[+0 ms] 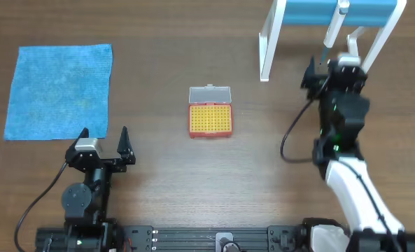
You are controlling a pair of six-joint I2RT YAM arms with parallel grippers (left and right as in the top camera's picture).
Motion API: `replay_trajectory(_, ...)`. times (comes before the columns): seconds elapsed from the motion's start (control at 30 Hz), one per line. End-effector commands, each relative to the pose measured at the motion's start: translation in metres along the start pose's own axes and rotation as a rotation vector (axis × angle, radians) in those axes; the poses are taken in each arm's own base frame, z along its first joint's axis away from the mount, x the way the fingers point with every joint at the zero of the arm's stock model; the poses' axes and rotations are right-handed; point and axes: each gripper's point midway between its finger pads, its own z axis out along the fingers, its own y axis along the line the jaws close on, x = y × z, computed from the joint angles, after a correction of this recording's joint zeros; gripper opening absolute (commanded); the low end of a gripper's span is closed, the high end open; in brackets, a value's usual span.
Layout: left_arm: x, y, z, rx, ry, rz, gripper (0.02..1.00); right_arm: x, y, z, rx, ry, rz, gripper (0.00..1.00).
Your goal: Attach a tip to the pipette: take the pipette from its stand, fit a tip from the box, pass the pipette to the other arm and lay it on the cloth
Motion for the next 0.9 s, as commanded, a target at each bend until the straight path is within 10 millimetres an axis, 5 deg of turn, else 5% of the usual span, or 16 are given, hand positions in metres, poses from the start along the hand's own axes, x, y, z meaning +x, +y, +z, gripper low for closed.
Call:
replay_trajectory(0.03,0.000,0.001,0.000,-0.006,-0.001,0.014,0.972,0.000,-0.021,0.031,0.053,0.022,-0.012,0.879)
replay_trajectory(0.23,0.000,0.001,0.000,-0.006,-0.001,0.014,0.969,0.014,-0.019,0.066,0.030,0.062,-0.010,0.879)
replay_trajectory(0.9,0.000,0.001,0.000,-0.006,-0.001,0.014,0.972,0.035,-0.014,0.109,-0.027,0.101,-0.010,0.879)
